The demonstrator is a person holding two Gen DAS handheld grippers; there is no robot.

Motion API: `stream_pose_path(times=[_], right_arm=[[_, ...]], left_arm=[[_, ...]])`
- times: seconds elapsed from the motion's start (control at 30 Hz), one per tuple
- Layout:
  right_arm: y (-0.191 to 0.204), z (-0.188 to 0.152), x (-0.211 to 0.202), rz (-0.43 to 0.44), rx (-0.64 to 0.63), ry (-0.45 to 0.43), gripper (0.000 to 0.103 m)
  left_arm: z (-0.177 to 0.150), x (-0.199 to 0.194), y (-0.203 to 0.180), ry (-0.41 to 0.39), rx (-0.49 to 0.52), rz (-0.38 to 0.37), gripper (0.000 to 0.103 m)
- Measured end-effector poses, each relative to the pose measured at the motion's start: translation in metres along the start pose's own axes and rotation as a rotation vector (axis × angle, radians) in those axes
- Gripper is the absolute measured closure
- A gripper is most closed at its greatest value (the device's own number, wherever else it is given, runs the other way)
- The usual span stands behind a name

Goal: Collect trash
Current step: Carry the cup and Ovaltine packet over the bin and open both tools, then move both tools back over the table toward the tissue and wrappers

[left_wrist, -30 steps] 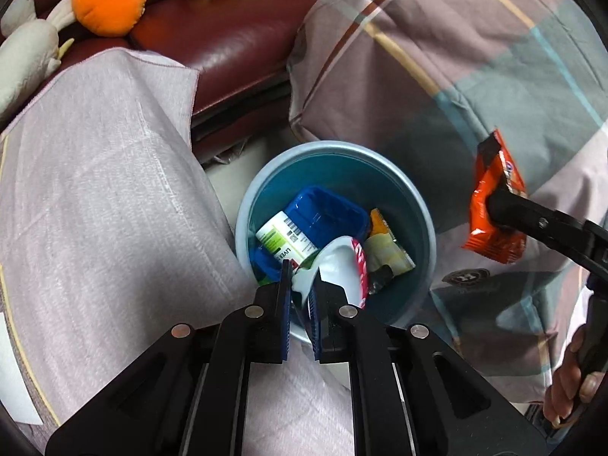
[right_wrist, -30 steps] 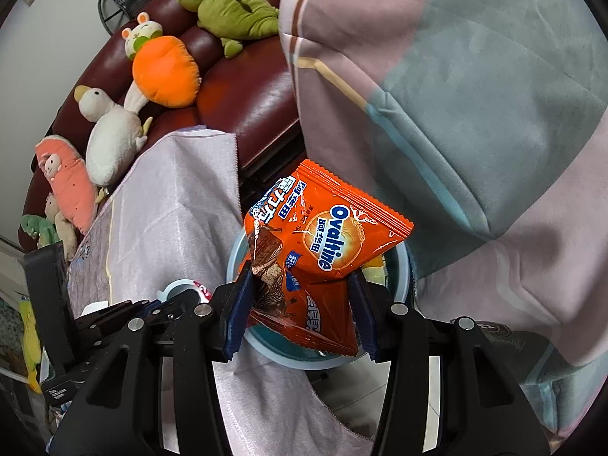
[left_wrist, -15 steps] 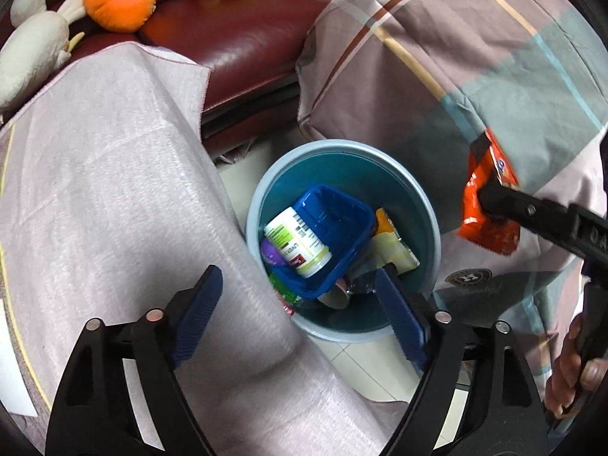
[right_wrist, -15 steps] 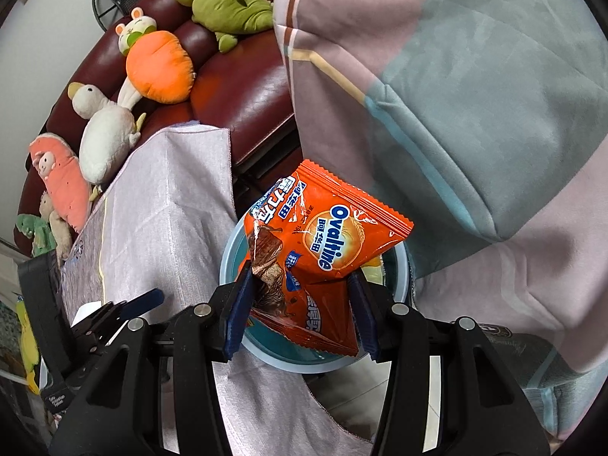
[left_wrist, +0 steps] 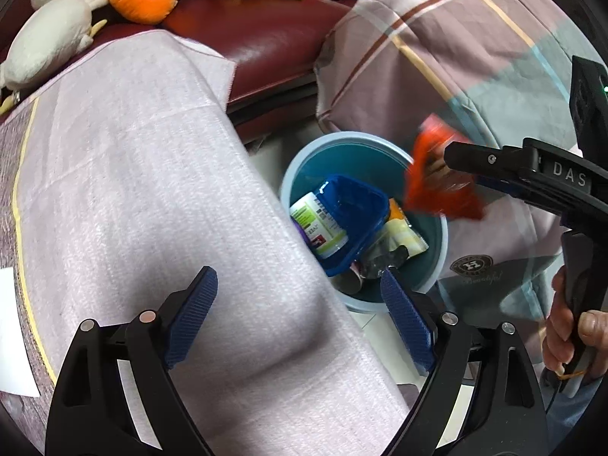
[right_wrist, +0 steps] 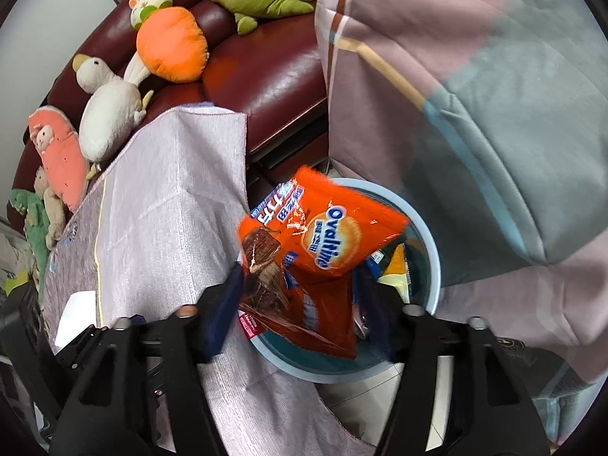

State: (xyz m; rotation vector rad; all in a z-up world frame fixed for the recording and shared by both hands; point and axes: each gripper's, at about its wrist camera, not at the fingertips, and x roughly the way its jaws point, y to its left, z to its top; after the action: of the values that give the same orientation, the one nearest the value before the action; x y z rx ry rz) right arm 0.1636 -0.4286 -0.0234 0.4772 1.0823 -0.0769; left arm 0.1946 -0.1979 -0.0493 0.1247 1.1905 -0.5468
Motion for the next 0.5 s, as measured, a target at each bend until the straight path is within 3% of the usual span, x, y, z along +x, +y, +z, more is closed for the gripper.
stream_pose_path(times=[0.5], right_arm=[[0.012,-0.012,-0.007,-0.053,0.037,0.042,0.02]], left_arm=[[-0.019,-0.017,0.022,-0.008,-0.048,-0.023,0.014]])
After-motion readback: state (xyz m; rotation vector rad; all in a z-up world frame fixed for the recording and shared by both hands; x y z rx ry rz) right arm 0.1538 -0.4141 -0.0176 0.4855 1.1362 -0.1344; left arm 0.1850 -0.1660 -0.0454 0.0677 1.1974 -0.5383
